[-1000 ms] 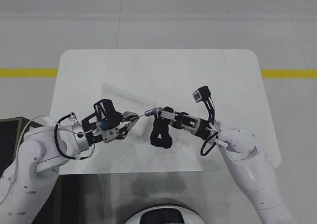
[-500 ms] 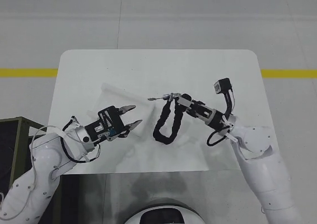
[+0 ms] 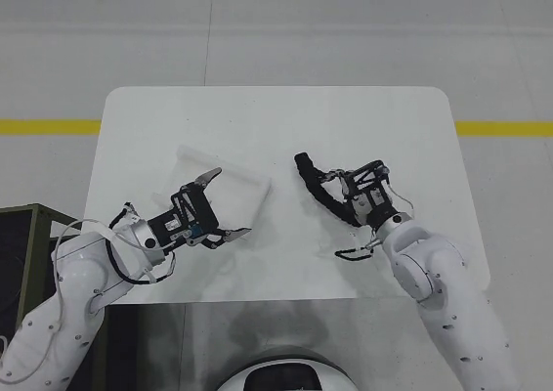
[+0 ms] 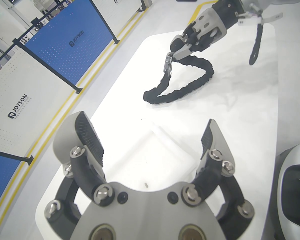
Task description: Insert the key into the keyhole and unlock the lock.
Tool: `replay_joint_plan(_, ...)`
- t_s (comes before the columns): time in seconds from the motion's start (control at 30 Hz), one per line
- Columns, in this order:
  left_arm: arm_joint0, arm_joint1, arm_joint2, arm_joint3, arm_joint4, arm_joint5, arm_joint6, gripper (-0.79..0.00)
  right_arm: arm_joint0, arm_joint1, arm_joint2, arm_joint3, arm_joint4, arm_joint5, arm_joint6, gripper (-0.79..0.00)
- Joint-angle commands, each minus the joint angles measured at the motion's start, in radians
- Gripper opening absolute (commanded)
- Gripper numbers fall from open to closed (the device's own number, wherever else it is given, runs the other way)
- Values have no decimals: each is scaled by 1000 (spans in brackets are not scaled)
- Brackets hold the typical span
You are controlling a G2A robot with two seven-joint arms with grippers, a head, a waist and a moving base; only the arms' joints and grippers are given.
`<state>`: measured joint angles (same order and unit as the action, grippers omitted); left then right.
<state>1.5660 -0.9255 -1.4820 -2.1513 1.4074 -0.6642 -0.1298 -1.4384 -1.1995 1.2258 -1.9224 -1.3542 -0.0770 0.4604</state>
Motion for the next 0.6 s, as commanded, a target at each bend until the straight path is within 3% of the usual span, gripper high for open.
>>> replay_joint_plan(0.0,0,0,0,0,0,0,0,0,-11,-4,-12,-3,-15,30,-60,-785)
replay_joint_plan(0.23,0,0,0,0,0,0,0,0,-25,-17,63,18,152,174,-154,-785)
replay_joint_plan(0.57,0,0,0,0,0,0,0,0,-13,-34,74,107,460,173,-105,-785)
